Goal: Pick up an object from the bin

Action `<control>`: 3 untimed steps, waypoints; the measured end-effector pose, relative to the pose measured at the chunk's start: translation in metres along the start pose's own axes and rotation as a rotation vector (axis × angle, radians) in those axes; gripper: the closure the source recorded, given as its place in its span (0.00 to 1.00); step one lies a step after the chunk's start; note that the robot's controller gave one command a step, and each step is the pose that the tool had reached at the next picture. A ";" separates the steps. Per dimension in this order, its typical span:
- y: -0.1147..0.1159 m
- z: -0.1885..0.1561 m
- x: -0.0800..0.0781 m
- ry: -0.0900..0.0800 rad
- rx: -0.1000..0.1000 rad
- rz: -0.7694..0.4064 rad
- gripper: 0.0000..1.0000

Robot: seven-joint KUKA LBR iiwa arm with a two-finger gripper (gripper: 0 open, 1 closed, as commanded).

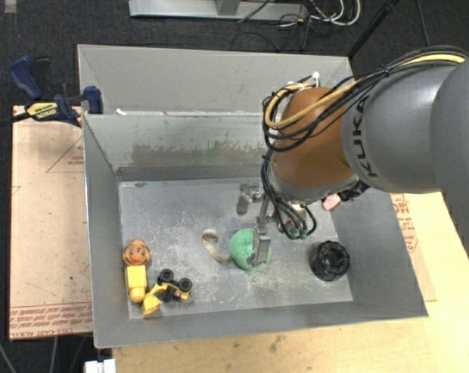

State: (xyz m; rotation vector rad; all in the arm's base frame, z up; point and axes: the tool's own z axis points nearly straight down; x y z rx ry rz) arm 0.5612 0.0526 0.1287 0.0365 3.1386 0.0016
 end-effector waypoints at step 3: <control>-0.014 0.059 0.009 0.003 0.000 0.072 1.00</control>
Offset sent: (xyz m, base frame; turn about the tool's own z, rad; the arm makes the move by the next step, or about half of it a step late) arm -0.0094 -0.0141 -0.0587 0.0727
